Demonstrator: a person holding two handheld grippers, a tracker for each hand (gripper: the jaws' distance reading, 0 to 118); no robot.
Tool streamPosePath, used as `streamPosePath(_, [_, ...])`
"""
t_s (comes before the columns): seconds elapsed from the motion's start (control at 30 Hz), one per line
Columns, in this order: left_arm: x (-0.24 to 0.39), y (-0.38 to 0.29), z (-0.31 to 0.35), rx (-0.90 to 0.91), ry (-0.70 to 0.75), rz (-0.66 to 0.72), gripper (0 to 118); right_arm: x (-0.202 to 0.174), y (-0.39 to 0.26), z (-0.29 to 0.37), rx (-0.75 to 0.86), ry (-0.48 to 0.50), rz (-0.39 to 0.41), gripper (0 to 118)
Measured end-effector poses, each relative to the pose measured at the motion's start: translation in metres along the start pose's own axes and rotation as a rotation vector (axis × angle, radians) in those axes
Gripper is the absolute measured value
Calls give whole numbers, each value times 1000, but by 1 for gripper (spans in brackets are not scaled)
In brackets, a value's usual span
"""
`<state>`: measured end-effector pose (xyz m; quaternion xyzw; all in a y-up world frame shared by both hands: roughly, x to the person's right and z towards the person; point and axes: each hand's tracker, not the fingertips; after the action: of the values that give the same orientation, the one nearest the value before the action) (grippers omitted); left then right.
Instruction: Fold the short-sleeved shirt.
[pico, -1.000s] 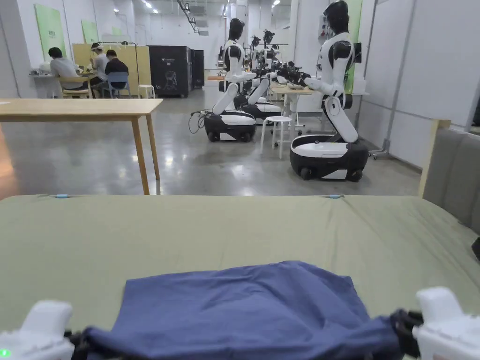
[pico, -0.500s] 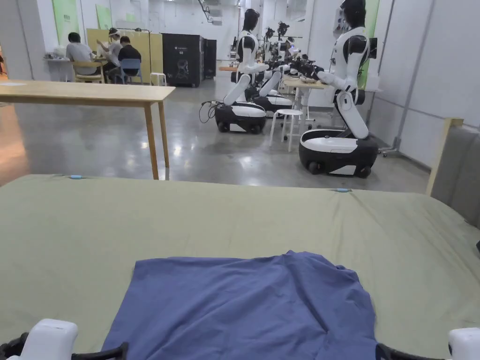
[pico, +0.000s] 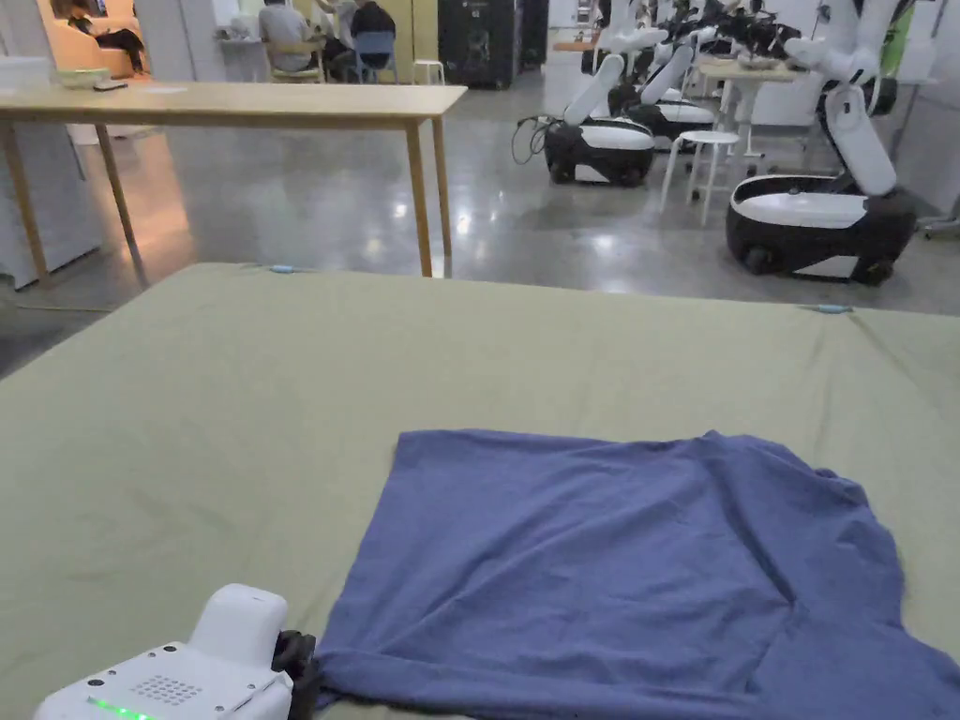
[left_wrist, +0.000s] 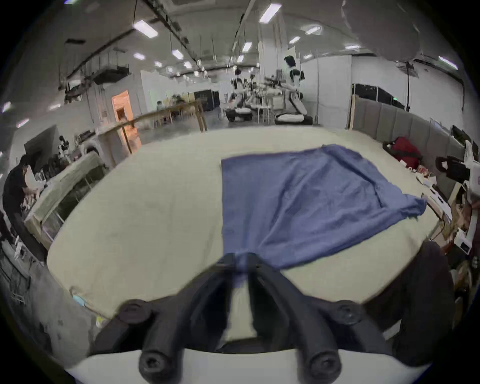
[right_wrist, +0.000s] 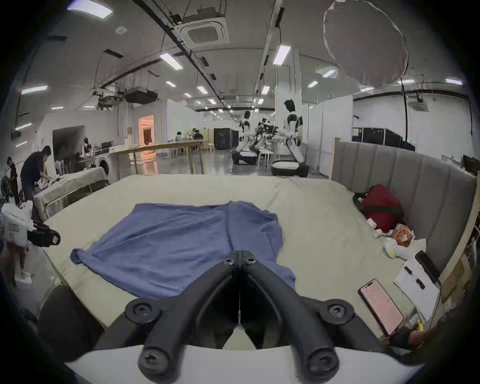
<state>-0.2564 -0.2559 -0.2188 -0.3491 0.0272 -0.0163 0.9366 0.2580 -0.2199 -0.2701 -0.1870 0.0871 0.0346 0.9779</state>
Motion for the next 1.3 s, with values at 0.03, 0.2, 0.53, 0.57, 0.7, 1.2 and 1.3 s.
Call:
streamPosePath(0.03, [-5,-5,-6,-20,5,6,61,1,-3,-3,-27,0,0,1])
streamPosePath(0.2, [-17,-15,-38,-54,-7,54,108,10,-16,-15,-124,-26,2,1])
streamPosePath(0.53, [-16,-7,-96,-156,-33,51,13,47,-42,-35,-306,-54,12,31])
streamPosePath(0.57, [-15,-7,-98,-154,-55,78,13,51,-44,-39,-345,-51,15,31])
streamPosePath(0.7, [-5,-3,-97,-162,-32,71,8,57,-58,-57,-425,-7,57,118])
streamPosePath(1.2, [17,22,-61,-116,13,16,3,83,-54,-82,-408,123,-104,12])
streamPosePath(1.3, [21,49,-39,-54,25,-34,3,80,-12,-62,-323,137,-92,12])
